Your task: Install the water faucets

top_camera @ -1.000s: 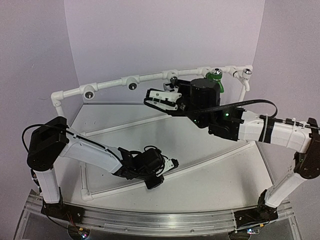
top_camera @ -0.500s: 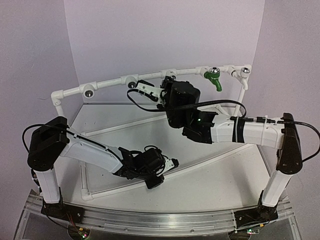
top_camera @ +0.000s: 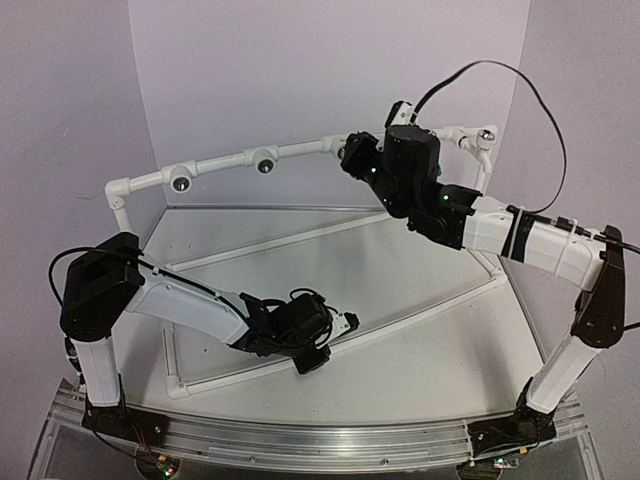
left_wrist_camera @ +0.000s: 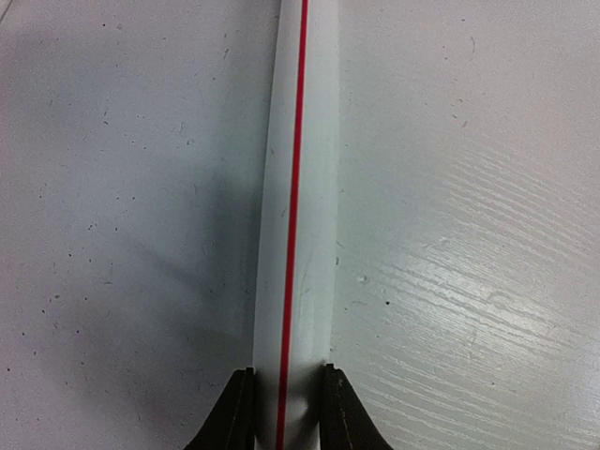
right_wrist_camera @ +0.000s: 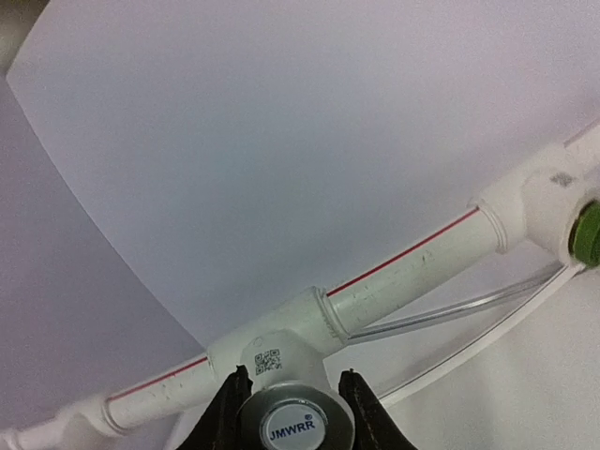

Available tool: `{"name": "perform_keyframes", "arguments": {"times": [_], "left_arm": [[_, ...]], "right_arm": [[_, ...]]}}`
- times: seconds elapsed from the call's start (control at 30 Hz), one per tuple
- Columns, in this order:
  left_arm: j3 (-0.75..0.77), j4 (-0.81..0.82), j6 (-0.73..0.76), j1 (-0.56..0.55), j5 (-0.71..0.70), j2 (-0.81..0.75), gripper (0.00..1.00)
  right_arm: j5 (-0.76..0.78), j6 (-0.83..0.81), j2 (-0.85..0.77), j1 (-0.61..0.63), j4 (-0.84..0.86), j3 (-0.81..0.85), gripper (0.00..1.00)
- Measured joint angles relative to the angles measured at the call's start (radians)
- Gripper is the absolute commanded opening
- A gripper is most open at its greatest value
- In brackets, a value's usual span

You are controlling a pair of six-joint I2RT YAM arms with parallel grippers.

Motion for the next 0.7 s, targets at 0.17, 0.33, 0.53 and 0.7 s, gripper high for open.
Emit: {"name": "perform_keyframes", "arguments": {"times": [0.17, 0.33, 0.53, 0.7], "left_arm": [[0.005, 0.004, 0.000, 0.013, -0.014, 0.006, 0.00], [0.005, 0.004, 0.000, 0.013, -0.014, 0.006, 0.00], [0.005, 0.003, 0.000, 0.013, -0.013, 0.006, 0.00], [0.006, 0.003, 0.000, 0.013, -0.013, 0.006, 0.00]], "right_arm": [[-0.130, 0.384, -0.002, -0.046, 0.014, -0.021, 0.00], [-0.167, 0.490, -0.041, -0.055, 0.040, -0.083, 0.36], [-0.270, 0.373, -0.092, -0.052, 0.051, -0.175, 0.75], [-0.437, 0.151, -0.177, -0.043, -0.038, -0.293, 0.91]]}}
